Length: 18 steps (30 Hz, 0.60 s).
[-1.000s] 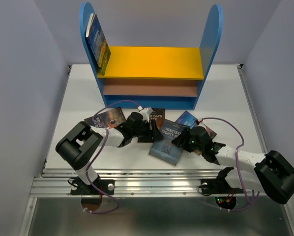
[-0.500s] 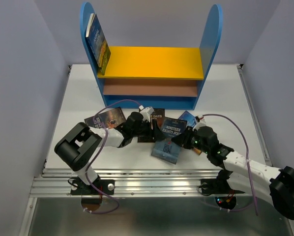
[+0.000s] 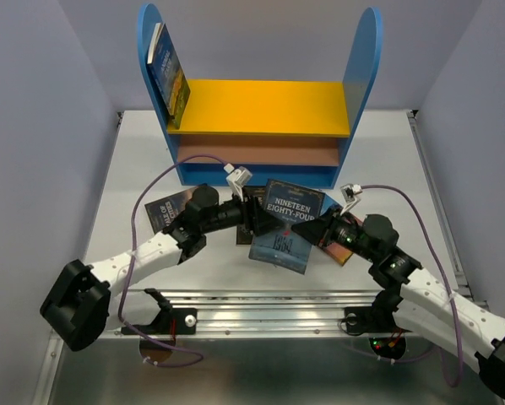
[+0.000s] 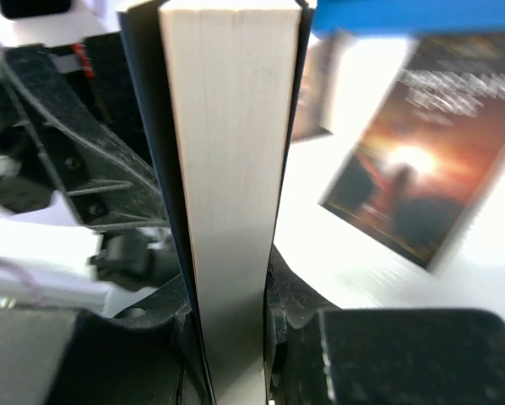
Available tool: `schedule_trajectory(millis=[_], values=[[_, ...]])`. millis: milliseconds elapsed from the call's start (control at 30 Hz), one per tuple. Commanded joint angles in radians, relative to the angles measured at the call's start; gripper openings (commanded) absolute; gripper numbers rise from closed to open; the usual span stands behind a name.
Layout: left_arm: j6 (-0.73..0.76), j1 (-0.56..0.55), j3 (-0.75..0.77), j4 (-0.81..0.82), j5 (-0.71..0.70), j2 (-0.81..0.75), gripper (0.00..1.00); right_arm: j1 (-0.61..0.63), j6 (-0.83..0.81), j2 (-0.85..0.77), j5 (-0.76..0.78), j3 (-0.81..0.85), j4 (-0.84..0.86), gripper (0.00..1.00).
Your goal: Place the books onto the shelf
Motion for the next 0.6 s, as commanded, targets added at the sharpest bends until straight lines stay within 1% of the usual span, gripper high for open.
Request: schedule_trajectory(millis=[0,67,100,167,200,300,367,400,433,467,500,533,567], values=[[0.015,-0.017,-0.017,0.065,0.134,-0.105,0.62,0.009,-0.059,-0.026,-0.122,0.128,0.177,0.01],[0.015,-0.018,-0.022,0.069,0.151,-0.130,0.58,0.009,-0.076,-0.017,-0.142,0.157,0.181,0.01],[0.012,-0.018,-0.022,0.069,0.154,-0.153,0.47,0.009,-0.077,0.000,-0.145,0.165,0.183,0.01],[0.015,-0.018,-0.022,0.069,0.163,-0.185,0.39,0.009,-0.099,0.020,-0.156,0.180,0.183,0.01],[0.016,-0.017,-0.022,0.065,0.164,-0.196,0.24,0.009,-0.105,0.029,-0.154,0.194,0.181,0.01],[0.021,-0.017,-0.023,0.039,0.140,-0.240,0.00,0.009,-0.125,0.061,-0.134,0.220,0.177,0.01],[0.033,-0.017,-0.029,0.008,0.105,-0.272,0.00,0.009,-0.143,0.078,-0.092,0.240,0.131,0.01],[0.035,-0.017,-0.029,-0.010,0.048,-0.283,0.00,0.009,-0.161,0.084,-0.067,0.269,0.100,0.22],[0.050,-0.018,-0.022,-0.053,0.018,-0.303,0.00,0.009,-0.165,0.095,0.011,0.288,0.027,0.34],[0.061,-0.017,-0.016,-0.073,-0.016,-0.315,0.00,0.009,-0.189,0.099,0.049,0.301,-0.001,0.46],[0.067,-0.018,-0.008,-0.095,-0.059,-0.326,0.00,0.009,-0.195,0.101,0.088,0.317,-0.036,0.61],[0.077,-0.018,0.017,-0.116,-0.152,-0.338,0.00,0.009,-0.198,0.102,0.132,0.347,-0.070,0.87],[0.102,-0.018,0.033,-0.136,-0.205,-0.348,0.00,0.009,-0.208,0.101,0.221,0.363,-0.134,0.97]])
